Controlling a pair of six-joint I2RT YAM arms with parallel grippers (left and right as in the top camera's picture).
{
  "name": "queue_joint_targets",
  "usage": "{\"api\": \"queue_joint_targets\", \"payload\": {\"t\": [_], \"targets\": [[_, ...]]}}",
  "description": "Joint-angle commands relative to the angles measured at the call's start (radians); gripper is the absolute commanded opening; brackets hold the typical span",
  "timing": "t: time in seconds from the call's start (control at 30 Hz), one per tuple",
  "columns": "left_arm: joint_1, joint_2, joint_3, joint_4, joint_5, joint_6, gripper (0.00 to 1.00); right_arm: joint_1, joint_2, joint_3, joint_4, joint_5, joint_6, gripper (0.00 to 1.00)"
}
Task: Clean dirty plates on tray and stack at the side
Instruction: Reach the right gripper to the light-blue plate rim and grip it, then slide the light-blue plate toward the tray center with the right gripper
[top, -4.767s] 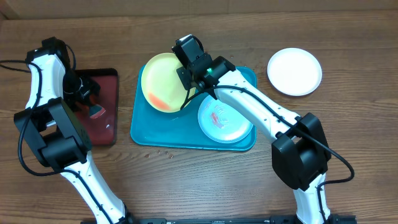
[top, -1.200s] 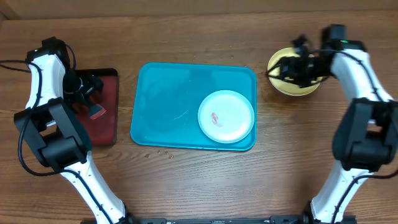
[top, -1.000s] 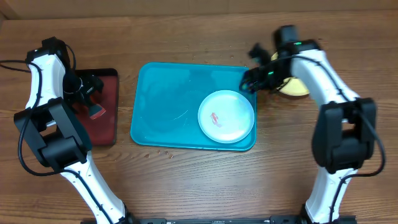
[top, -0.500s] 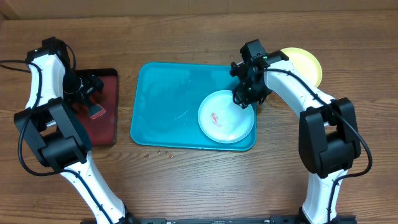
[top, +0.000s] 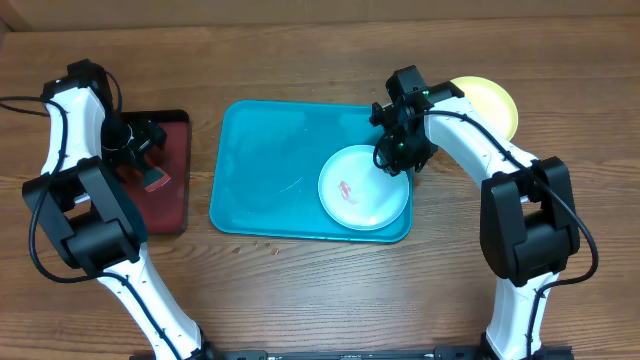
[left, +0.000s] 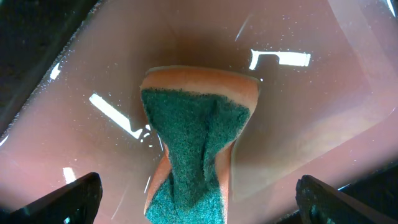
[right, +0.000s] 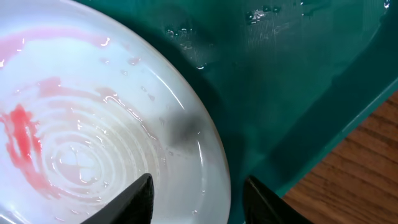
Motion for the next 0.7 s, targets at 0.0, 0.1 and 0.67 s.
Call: {"api": "queue_joint_targets", "payload": {"t": [0.0, 0.1, 0.67], "targets": [[0.004, -0.001, -0.005, 0.0, 0.008, 0.005, 1.0, 0.0, -0.003, -0.018, 0.005, -0.009, 0.012, 0.46], [0.004, -0.001, -0.005, 0.0, 0.008, 0.005, 1.0, 0.0, -0.003, -0.02, 0.003, -0.008, 0.015, 0.43], [0.004, -0.001, -0.005, 0.0, 0.009, 0.005, 1.0, 0.009, -0.003, -0.05, 0.015, -0.01, 0.1, 0.15]]}}
